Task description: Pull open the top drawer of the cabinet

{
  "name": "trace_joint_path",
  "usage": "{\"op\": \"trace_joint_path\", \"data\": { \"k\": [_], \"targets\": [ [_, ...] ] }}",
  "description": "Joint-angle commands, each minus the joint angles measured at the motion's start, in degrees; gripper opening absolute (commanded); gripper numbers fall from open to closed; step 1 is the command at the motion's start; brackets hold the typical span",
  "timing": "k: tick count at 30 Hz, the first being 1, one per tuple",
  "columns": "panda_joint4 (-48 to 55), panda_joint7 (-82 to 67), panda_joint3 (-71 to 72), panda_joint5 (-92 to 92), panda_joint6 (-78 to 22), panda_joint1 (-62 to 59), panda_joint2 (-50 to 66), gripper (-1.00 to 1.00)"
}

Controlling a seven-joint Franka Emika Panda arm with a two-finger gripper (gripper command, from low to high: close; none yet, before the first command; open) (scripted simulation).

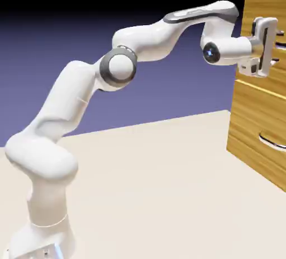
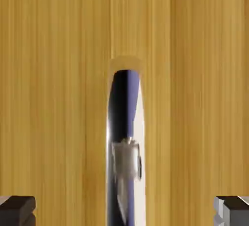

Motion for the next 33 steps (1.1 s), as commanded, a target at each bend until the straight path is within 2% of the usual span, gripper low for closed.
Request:
{"op": "trace_joint_path", "data": {
  "k": [1,16,17,26,33],
  "targets": [
    [0.8,2.5,-0.6,-1.6,-0.2,-0.2,0.9,0.00],
    [12.4,38.8,-9.7,-25.1,-3.1,-2.4,14.4,0.00],
    [12.4,38.8,-9.7,-25.1,-3.1,-2.4,14.4,-1.00],
    [3.6,18.8,-7.7,-10.8,-2.3,1.9,6.9,-1.00],
    [-6.8,1.4,-12.4,4.9,-3.9,9.1,0.0,-1.00]
  ]
}}
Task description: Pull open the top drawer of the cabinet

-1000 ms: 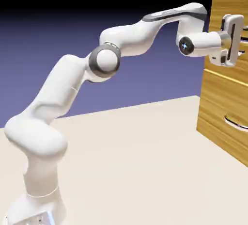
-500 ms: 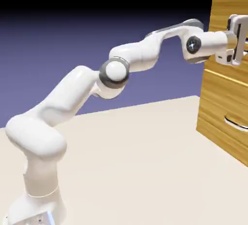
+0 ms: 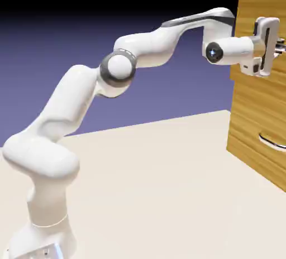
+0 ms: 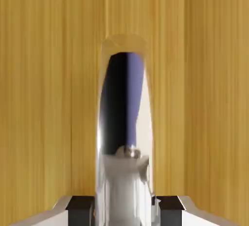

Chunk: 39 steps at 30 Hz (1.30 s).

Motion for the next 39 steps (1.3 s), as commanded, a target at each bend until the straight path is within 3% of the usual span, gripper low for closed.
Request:
{"op": "trace_joint_path", "data": {
  "k": [1,11,20,30,39],
  "targets": [
    [-2.0,-2.5,-1.2,2.3,-0.4,1.6,-1.1,-1.00],
    [-21.9,-22.7,-16.5,18.2,-4.3,21.0,-12.4,-1.00],
    [-33.5,-33.7,-32.2,24.9,-5.7,39.7,-18.8,-1.00],
    [-42.9,-35.6,-51.8,26.2,-7.2,60.4,-19.0,-1.00],
    [-54.4,-29.6,-70.0,22.7,-9.6,79.1,-12.4,-1.00]
  ]
}}
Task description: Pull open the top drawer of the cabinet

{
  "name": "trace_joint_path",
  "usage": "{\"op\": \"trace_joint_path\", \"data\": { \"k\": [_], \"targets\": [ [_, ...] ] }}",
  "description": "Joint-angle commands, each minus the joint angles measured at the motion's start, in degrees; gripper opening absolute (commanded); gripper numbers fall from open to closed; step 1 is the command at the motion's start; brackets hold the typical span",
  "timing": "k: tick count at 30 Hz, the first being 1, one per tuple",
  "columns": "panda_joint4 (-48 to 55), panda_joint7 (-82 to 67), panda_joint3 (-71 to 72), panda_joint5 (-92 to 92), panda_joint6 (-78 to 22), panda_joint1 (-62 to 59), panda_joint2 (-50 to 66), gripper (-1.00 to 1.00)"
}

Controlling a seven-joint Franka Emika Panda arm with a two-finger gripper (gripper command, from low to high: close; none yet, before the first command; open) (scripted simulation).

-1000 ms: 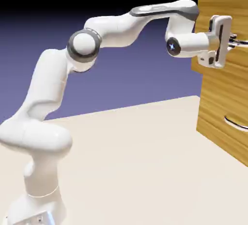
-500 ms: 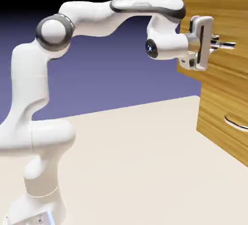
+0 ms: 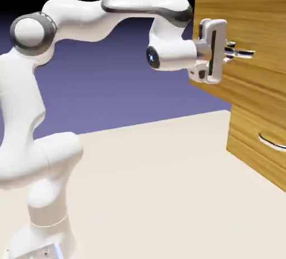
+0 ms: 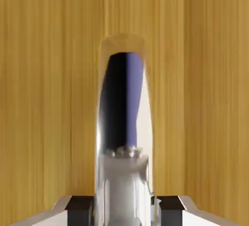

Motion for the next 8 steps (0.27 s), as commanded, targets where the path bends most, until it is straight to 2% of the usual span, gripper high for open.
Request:
{"op": "trace_joint_path", "data": {
  "k": [1,5,6,8],
  "targets": [
    [-1.6,0.9,-2.0,-0.5,-0.2,2.1,1.1,-1.00],
    [-7.0,3.8,-8.1,-2.6,-0.8,8.7,5.1,-1.00],
    [-7.0,3.8,-8.1,-2.6,-0.8,8.7,5.1,1.00],
    [-8.7,4.6,-9.8,-3.4,-0.8,10.8,6.5,1.00]
  ]
}}
